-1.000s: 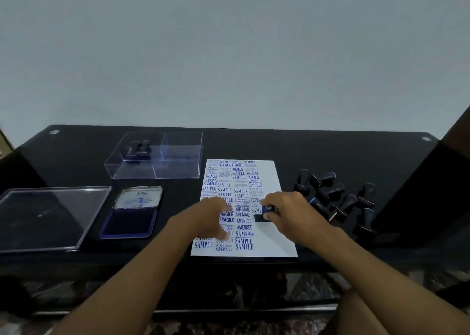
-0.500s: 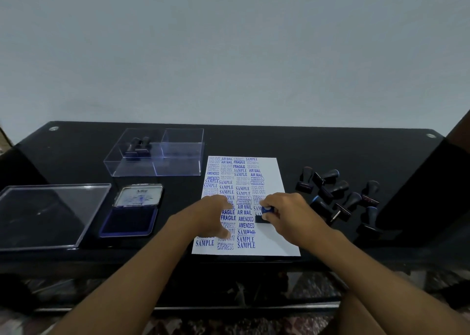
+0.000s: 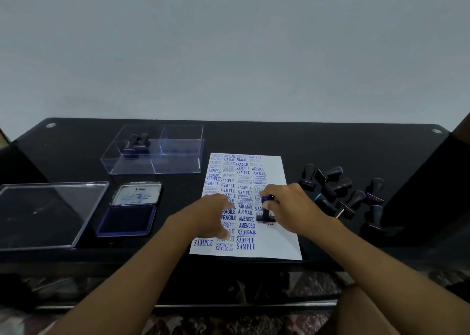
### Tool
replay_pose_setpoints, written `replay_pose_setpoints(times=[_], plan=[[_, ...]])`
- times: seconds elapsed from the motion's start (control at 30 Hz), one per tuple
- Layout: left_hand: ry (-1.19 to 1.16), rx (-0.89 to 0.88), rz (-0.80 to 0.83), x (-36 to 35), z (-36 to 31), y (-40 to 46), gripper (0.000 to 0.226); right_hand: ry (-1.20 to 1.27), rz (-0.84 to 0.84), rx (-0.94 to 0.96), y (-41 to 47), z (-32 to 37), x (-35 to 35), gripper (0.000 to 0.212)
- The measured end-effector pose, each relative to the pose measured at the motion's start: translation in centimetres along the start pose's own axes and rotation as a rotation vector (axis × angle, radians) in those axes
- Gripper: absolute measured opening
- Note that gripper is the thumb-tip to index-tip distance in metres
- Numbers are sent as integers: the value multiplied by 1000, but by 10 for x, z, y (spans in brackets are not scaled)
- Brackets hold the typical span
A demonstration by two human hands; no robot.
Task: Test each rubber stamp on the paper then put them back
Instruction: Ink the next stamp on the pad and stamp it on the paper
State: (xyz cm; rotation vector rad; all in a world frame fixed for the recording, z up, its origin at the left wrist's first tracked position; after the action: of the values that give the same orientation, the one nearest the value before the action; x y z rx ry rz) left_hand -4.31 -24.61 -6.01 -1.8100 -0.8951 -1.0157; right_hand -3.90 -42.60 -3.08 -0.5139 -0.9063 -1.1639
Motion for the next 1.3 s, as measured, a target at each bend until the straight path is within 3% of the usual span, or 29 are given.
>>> replay_pose_setpoints(times=[0.2,0.37,0.57,0.87,1.03,1.2,1.3], plan=[[-10,35,1,-1,4,5,82,-53,-69,95,-28,3,-11,10],[-15,37,4,-1,3,4,81,-37,-8,35,-18,8,-3,13],[-3,35,2,2,2,5,81,4,-130,11,-8,17,20,10],[78,-19,-32,15,9,-2,72,-5,-159,55,0,40,20,7],[102,65,-74,30,54,-34,72,25,-103,115,14,80,-8,11],[156,226,-64,45,120,-84,91,116,-44,221,37,141,-56,31],[172,327,-41,52,159,-111,95,105,52,281,57,182,-95,28]])
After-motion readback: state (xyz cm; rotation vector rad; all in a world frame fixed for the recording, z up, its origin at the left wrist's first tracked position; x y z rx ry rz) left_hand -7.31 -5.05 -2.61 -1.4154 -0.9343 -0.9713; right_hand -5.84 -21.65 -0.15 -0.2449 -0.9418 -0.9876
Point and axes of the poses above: each hand's wrist, its own y-axis towards the middle knuckle, its own x-axis out of the back of the hand, z = x × y, the point moved 5 cm from there along y, towards the middle knuckle, and after that the axes turned 3 degrees about y, right-handed, at the moved point
